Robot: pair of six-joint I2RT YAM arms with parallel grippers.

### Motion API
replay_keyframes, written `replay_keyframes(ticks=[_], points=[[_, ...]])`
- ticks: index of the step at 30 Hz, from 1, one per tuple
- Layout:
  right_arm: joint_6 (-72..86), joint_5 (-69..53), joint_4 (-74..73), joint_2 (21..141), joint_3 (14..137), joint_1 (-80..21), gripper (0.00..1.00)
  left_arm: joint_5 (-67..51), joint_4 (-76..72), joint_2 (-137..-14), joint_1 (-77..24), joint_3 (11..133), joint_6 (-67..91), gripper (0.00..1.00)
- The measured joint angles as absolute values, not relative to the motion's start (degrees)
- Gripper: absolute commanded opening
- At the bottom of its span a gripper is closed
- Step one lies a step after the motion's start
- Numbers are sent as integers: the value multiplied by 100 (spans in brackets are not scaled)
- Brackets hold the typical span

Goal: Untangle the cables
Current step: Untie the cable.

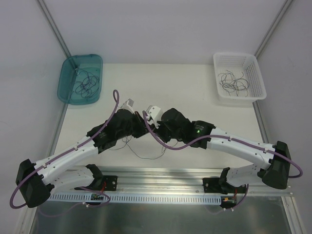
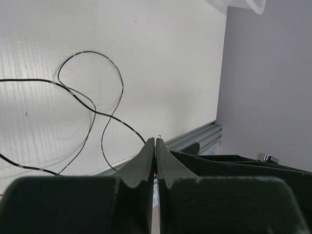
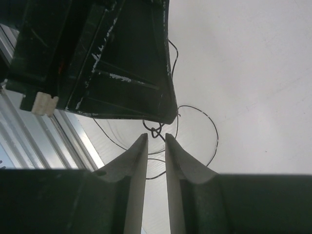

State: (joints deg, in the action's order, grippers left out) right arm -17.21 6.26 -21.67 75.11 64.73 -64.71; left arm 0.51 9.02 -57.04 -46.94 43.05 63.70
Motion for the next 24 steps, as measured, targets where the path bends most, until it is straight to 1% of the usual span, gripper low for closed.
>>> replay_keyframes(ticks=[5,8,11,13,14,20,24], points=[[-1721,574,-2130,7524,6473,-6471,23,51,902,-5706,-4694,4305,6370,0],[-1721,572,-2110,7572,6482,-6471,21,51,906,-5710,-4694,4307,6370,0],[-1719,576,-2067,7625,6482,-6471,13,54,934,-5714,-4694,4320,6370,0],[-1721,587,-2025,7660,6482,-6471,6,54,934,-5714,-4694,4331,6370,0],[-1719,596,-2016,7664,6482,-6473,1,54,934,-5714,-4694,4333,6370,0],[-1697,718,-1994,7627,6475,-6482,1,108,934,-5701,-4694,4333,6370,0],[-1653,840,-1824,7380,6298,-6477,1,224,947,-5579,-4694,4324,6370,0]])
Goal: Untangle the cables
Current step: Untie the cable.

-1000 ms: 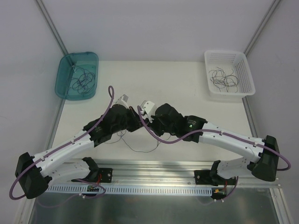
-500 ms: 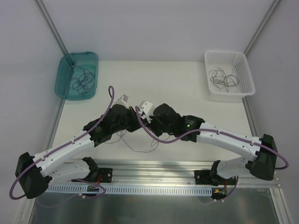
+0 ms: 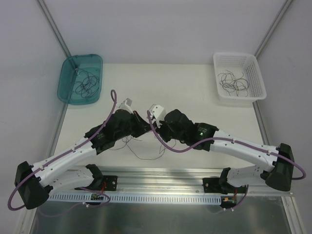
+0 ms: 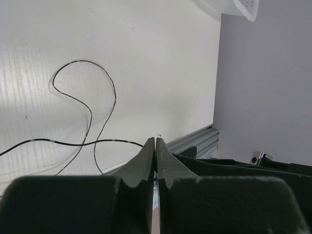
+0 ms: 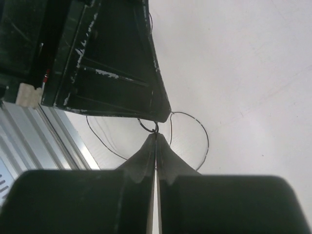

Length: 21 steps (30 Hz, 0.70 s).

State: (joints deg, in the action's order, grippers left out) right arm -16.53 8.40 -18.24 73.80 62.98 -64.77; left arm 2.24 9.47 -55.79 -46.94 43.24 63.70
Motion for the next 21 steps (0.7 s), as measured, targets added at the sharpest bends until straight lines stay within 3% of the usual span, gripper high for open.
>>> replay_keyframes(ticks=[15,21], points=[[-469,1103,-1090,5599,4685,-5660,1,484,1219,-5179,-4416,3986,6246,0],[-565,631,-1140,5940,5065,-5739,26,454,1306,-5207,-4416,3964,6239,0]])
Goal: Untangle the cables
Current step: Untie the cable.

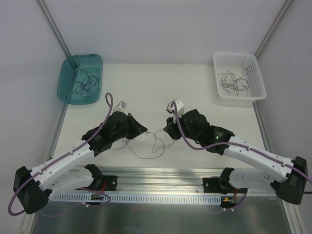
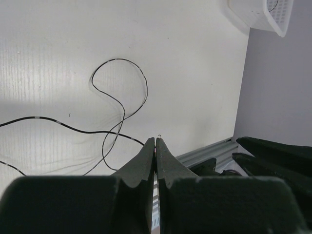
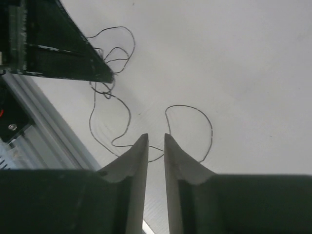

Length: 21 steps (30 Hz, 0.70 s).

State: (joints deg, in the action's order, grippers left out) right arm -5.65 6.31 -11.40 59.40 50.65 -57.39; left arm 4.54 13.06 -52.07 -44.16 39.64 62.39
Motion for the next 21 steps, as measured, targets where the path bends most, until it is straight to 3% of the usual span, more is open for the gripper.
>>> replay_keyframes(ticks=[5,21], points=[[-1037,301,-1350,6615,5568,-6069,37,287,1323,-5422,-4414,4125,6237,0],[-2053,172,-2038,7555,6458,-6326,34,-263,1321,-5625,-4416,4466,6193,0]])
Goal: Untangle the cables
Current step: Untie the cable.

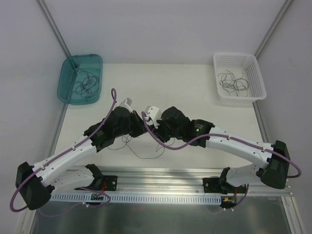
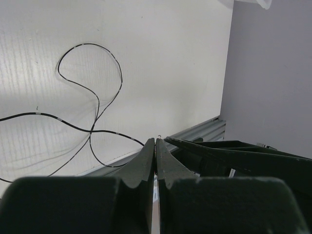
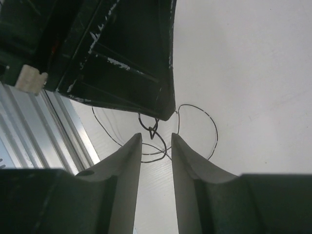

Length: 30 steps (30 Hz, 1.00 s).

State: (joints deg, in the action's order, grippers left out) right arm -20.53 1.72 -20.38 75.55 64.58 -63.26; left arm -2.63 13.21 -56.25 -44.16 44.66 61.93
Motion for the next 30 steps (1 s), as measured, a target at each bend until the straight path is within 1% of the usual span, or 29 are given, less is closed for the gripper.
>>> replay_keyframes(ticks=[9,12,13,15,19,25,30], points=[[-2174,189,-2073,7662,6545,-6348,24,-305,1321,-5717,-4416,4488,6189,0],[-2182,207,-2075,7662,6567,-6359,20,-309,1321,-5745,-4416,4491,6182,0],[-2185,209,-2075,7664,6569,-6364,16,-311,1321,-5754,-4416,4491,6178,0],[-2193,209,-2080,7671,6569,-6366,13,-311,1321,-5774,-4416,4499,6171,0],[-2196,209,-2080,7690,6569,-6375,1,-309,1323,-5778,-4416,4528,6147,0],[-2189,202,-2071,7666,6563,-6377,1,-274,1323,-5774,-4414,4530,6073,0],[-2130,172,-1872,7299,6309,-6375,1,-320,1304,-5771,-4357,4530,6073,0]])
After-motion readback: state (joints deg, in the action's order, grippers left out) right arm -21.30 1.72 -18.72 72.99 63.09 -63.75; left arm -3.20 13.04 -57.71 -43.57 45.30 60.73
